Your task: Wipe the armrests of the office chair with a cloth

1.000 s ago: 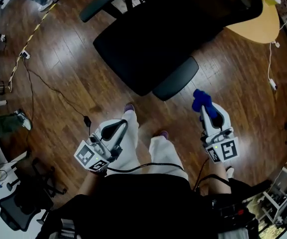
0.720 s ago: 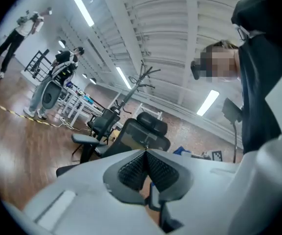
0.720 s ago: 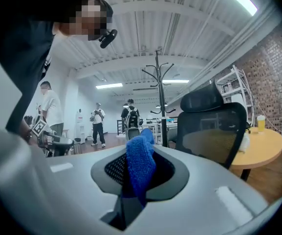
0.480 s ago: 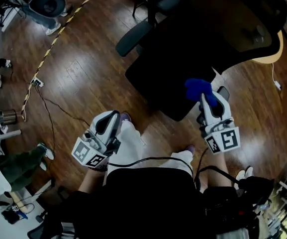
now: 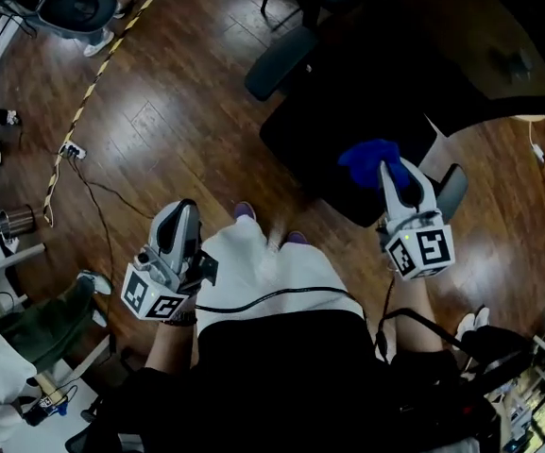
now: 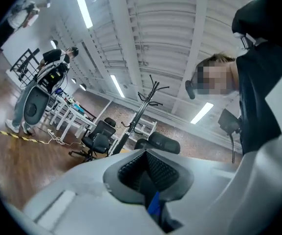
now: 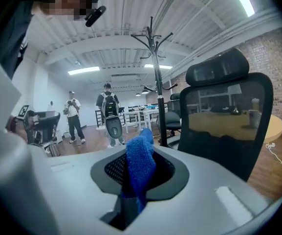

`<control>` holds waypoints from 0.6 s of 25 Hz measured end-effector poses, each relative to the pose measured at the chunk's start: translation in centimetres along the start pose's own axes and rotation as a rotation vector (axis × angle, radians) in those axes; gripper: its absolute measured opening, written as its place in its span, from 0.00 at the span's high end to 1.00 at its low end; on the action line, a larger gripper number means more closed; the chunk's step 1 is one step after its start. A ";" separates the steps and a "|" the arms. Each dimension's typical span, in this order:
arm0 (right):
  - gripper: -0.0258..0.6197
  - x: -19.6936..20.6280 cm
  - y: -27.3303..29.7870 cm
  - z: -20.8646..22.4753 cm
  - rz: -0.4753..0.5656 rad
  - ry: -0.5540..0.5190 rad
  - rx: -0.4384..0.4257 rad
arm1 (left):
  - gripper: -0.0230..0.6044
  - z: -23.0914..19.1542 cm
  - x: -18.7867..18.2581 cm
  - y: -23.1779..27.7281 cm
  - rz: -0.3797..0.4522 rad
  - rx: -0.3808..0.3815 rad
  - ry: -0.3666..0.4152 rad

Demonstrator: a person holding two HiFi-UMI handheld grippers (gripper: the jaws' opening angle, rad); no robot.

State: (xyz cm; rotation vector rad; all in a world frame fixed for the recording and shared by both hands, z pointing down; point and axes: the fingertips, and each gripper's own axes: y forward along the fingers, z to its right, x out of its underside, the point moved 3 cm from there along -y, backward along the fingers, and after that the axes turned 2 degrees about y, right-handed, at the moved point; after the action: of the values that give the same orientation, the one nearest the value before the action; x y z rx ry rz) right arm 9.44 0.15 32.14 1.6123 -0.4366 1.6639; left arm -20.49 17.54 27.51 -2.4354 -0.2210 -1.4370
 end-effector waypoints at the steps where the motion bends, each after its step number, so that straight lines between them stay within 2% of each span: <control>1: 0.86 1.5 1.2 0.0 0.004 -0.016 -0.004 | 0.95 -1.0 1.4 0.2 0.003 0.009 0.003; 4: 0.86 7.1 6.8 0.6 0.050 -0.084 -0.007 | 0.96 -5.2 6.7 1.3 -0.030 0.061 0.088; 7: 0.86 11.7 13.1 2.0 0.171 -0.064 -0.002 | 0.95 -9.7 12.8 2.2 -0.070 0.150 0.247; 8: 0.86 13.1 14.7 2.6 0.208 -0.067 -0.004 | 0.96 -11.1 15.8 2.3 -0.086 0.177 0.268; 11: 0.86 17.3 19.3 3.7 0.294 -0.119 -0.025 | 0.96 -14.5 25.4 2.8 -0.125 0.271 0.259; 15: 0.86 18.5 25.6 3.3 0.334 -0.292 -0.095 | 0.96 -15.5 33.4 5.7 -0.106 0.409 0.353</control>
State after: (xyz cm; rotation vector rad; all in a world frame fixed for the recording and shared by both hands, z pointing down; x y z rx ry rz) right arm -4.91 -13.59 56.88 1.7897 -0.9629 1.6157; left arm -15.45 6.21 62.68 -1.8392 -0.5120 -1.6478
